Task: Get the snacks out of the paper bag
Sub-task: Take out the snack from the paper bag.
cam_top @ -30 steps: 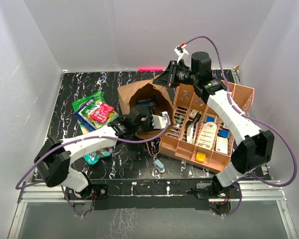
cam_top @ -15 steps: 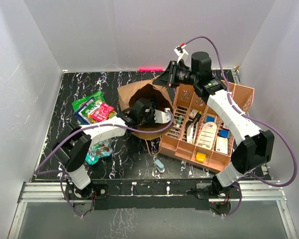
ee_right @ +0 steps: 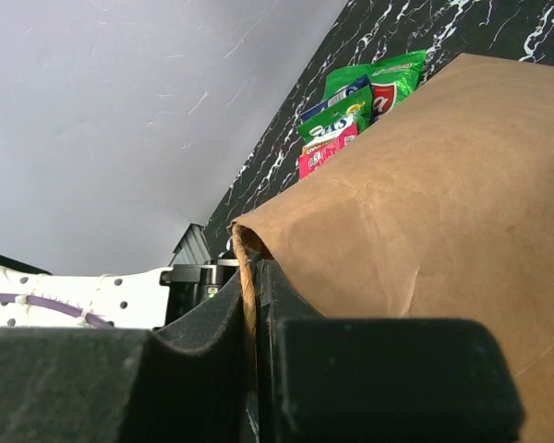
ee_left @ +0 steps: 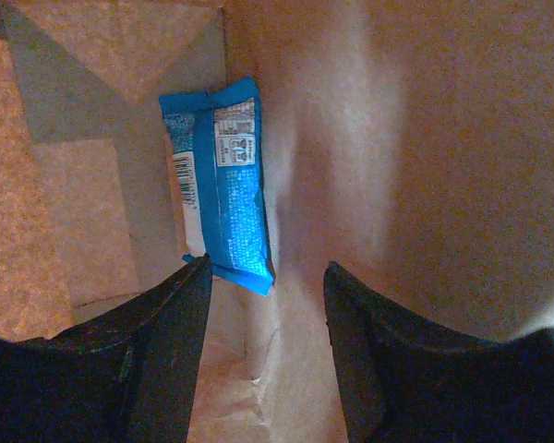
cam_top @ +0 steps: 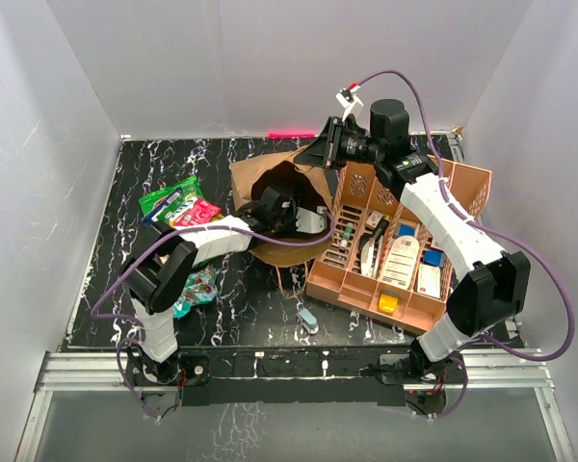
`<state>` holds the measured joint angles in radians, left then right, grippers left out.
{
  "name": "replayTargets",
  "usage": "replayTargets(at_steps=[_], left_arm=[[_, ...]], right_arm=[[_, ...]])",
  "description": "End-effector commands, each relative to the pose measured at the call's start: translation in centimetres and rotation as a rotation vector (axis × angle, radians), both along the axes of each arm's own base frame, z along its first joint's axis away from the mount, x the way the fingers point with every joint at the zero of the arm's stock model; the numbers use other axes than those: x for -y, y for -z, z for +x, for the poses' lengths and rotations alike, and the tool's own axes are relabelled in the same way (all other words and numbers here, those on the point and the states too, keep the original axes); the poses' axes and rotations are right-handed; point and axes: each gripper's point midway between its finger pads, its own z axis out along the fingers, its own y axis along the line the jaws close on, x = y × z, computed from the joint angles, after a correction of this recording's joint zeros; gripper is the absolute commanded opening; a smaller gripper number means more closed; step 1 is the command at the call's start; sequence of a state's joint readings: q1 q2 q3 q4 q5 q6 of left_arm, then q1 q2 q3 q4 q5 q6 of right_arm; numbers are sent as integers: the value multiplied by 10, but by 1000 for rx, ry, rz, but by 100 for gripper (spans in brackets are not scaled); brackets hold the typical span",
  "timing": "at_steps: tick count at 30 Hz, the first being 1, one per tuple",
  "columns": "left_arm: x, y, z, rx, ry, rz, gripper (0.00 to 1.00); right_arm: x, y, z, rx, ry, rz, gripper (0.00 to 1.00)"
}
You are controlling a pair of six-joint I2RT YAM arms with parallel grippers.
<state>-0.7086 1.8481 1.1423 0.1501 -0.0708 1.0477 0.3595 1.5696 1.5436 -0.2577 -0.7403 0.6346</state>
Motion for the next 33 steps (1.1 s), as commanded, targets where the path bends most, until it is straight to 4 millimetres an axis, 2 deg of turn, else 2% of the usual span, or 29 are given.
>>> replayTargets(at_steps=[1, 7, 11, 14, 17, 21, 23, 27, 31, 33], left_arm=[[4, -18, 24, 72, -12, -13, 49], [3, -23, 33, 69, -51, -79, 45], [9, -41, 32, 49, -59, -91, 43], [10, -65, 20, 40, -64, -117, 43], [2, -79, 0, 39, -71, -109, 44], [-10, -89, -30, 3, -88, -120, 46], [-13, -89, -40, 4, -102, -112, 47], [-13, -72, -60, -18, -98, -81, 48], [-23, -47, -68, -63, -116, -16, 47], [-26, -41, -70, -80, -118, 6, 44]], right_arm=[[1, -48, -5, 130, -14, 58, 7], [1, -51, -7, 132, -16, 52, 7], [0, -52, -11, 123, -34, 62, 7], [-2, -51, -14, 100, -51, 74, 7], [-8, -47, -22, 58, -101, 93, 7], [-23, -55, -39, 26, -166, 133, 7], [-34, -65, -51, 29, -204, 158, 7], [-53, -82, -73, 24, -280, 212, 7], [-52, -90, -74, 31, -269, 222, 7], [-52, -91, -74, 34, -272, 224, 7]])
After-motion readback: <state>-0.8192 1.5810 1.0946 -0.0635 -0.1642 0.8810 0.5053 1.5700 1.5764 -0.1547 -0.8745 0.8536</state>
